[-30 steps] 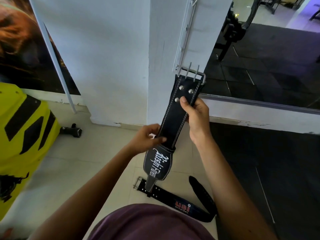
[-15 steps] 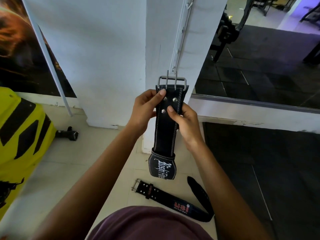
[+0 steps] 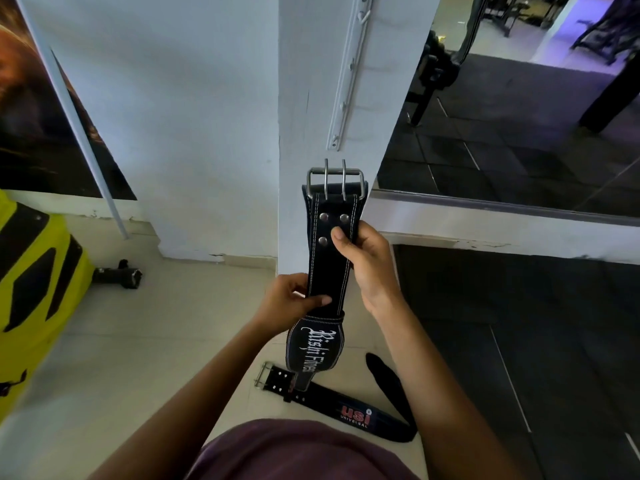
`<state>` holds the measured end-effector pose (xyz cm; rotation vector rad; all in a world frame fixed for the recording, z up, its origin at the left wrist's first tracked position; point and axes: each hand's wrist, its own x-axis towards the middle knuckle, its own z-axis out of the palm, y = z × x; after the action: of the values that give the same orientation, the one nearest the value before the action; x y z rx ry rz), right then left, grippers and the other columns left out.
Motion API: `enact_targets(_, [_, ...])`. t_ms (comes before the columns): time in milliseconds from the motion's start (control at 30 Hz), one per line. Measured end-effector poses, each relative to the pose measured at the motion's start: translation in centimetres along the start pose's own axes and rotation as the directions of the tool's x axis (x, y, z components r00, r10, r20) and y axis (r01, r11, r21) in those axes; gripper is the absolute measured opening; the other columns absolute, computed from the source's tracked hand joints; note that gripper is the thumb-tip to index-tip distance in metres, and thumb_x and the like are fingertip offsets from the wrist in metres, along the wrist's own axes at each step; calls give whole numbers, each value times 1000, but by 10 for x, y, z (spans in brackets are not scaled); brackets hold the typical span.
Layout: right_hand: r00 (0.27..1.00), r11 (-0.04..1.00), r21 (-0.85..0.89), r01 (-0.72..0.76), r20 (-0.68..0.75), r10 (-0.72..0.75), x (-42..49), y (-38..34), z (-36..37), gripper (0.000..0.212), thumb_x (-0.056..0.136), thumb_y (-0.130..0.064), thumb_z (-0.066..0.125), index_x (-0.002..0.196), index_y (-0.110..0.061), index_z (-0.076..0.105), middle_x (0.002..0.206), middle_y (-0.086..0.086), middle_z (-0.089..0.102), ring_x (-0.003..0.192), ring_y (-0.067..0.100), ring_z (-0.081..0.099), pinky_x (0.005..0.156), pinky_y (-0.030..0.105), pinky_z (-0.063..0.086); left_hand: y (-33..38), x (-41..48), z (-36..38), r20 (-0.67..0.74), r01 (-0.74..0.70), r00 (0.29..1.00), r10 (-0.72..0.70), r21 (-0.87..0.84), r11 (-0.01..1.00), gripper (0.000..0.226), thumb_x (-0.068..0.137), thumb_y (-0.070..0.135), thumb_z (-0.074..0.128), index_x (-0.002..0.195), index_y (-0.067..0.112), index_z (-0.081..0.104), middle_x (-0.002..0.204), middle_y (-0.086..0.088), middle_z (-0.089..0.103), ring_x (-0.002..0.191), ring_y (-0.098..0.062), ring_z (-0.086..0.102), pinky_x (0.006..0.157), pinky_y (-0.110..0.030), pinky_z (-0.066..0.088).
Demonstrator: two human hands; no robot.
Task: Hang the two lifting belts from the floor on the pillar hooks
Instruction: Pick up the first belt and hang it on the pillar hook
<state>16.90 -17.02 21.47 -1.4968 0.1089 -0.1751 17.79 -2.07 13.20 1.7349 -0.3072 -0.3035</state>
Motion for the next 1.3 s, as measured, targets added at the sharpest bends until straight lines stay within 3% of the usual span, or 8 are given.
enact_targets(133, [999, 1000, 3, 16, -42, -16, 5, -4, 3, 27, 88, -14, 69, 105, 5, 64, 104, 30, 69, 92, 28, 68, 83, 44, 55, 46, 8, -5, -178, -137, 978, 105, -174, 975, 32, 76, 19, 79, 95, -1, 63, 80, -26, 67, 73, -24, 65, 70, -39, 53])
enact_targets(267, [997, 998, -19, 59, -42, -60, 9, -17, 6, 22, 89, -4, 67, 109, -3, 57, 97, 15, 73, 87, 22, 69, 66, 27, 53, 88, 24, -18, -356, -289, 908, 220, -154, 945, 42, 80, 8, 74, 113, 4, 48, 57, -7, 59, 53, -12, 57, 56, -19, 47])
enact_targets(433, [988, 988, -2, 155, 15, -155, 14, -25, 3, 76, 87, -1, 69, 143, -33, 29, 102, 12, 75, 91, 20, 73, 72, 30, 57, 103, 22, -23, -331, -353, 896, 296, -126, 927, 66, 81, 4, 73, 134, 15, 36, 64, 3, 65, 57, -8, 62, 61, -20, 52])
enact_targets(567, [988, 988, -22, 151, 50, -149, 17, -28, 2, 70, 87, 3, 67, 143, -26, 38, 100, 9, 75, 85, 16, 72, 63, 28, 56, 105, 25, -33, -267, -328, 920, 287, -122, 937, 48, 77, 14, 78, 120, 29, 61, 84, -11, 73, 77, -20, 68, 76, -52, 57])
enact_targets(800, [992, 995, -40, 94, -86, -98, 18, -21, 7, 45, 80, -2, 76, 121, -13, 60, 108, 15, 70, 99, 23, 68, 70, 32, 60, 91, 35, -43, -306, -296, 898, 316, 111, 949, 51, 69, 35, 80, 113, 14, 68, 120, -1, 63, 116, -10, 58, 102, -33, 45])
enact_targets(933, [978, 970, -208, 127, -135, -157, 21, -14, 13, 46, 77, -18, 81, 117, -25, 62, 132, 0, 49, 120, 14, 54, 100, 47, 51, 92, 34, -44, -298, -282, 921, 252, -62, 957, 41, 73, 16, 81, 111, 10, 68, 99, -5, 75, 91, -19, 71, 89, -44, 55])
enact_targets(1167, [949, 937, -232, 262, -113, -294, 26, -15, 29, 55, 86, -26, 70, 137, -31, 50, 134, 2, 56, 121, 16, 56, 93, 56, 53, 104, 41, -51, -278, -388, 885, 373, 2, 922, 44, 79, 19, 75, 120, 15, 59, 99, -3, 73, 81, -15, 68, 82, -36, 56])
enact_targets(1300, [924, 920, -220, 324, -135, -357, 43, -34, 38, 67, 94, -18, 62, 151, -30, 31, 131, -21, 46, 118, -15, 47, 98, 32, 53, 128, 56, -58, -279, -454, 848, 451, 57, 889, 62, 83, 17, 73, 136, 26, 42, 97, -1, 68, 79, -10, 68, 68, -16, 54])
